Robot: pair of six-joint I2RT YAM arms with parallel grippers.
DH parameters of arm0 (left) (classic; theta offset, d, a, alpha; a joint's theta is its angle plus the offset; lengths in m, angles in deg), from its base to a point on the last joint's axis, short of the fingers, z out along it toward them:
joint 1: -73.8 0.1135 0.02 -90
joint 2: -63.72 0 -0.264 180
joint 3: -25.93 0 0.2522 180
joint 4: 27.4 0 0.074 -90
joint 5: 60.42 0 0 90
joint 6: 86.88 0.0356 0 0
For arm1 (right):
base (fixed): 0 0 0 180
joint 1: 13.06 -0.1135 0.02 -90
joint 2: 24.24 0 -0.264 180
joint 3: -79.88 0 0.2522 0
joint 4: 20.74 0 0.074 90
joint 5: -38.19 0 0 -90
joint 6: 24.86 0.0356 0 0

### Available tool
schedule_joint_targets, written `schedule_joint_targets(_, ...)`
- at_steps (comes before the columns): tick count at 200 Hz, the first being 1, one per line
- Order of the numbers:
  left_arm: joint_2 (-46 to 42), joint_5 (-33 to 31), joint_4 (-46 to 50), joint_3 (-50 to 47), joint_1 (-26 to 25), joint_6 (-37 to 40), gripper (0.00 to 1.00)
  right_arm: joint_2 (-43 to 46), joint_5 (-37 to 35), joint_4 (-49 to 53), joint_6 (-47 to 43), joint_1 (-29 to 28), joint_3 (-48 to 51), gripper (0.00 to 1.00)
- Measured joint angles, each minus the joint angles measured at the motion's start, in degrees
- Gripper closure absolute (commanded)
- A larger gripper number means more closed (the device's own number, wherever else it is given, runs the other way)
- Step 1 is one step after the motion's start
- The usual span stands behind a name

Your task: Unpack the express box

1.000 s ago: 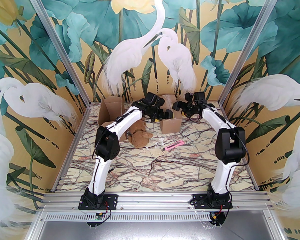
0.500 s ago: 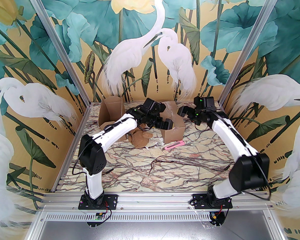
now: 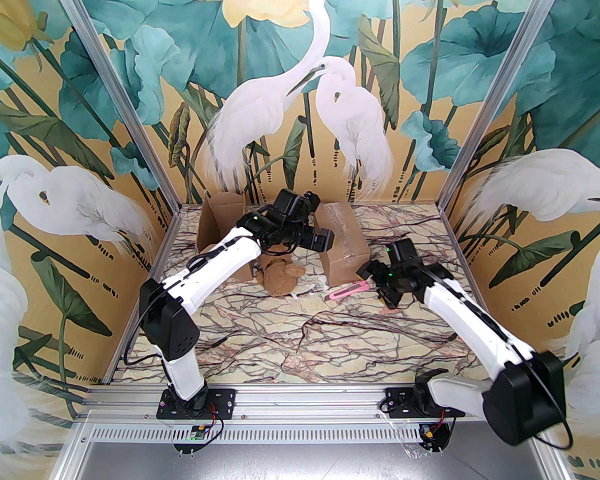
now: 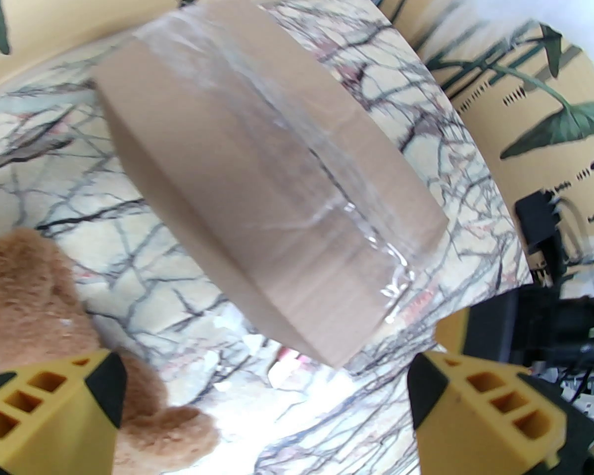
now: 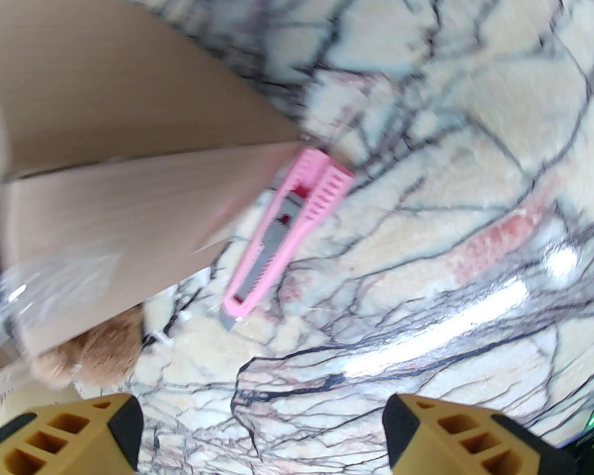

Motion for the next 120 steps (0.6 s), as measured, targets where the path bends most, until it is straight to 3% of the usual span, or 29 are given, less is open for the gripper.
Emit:
schedule_joint_targets(49, -3.2, -1.4, 0.0, -5.1, 3.2, 0.0, 0.01, -13.5, -2.6, -1.2, 2.1, -0.4, -3.1, 0.17)
schedule_joint_targets(120, -3.8, -1.6, 0.0, -6.5, 5.0, 0.0, 0.01, -25.9, -2.8, -1.3, 2.2, -0.4, -10.2, 0.15)
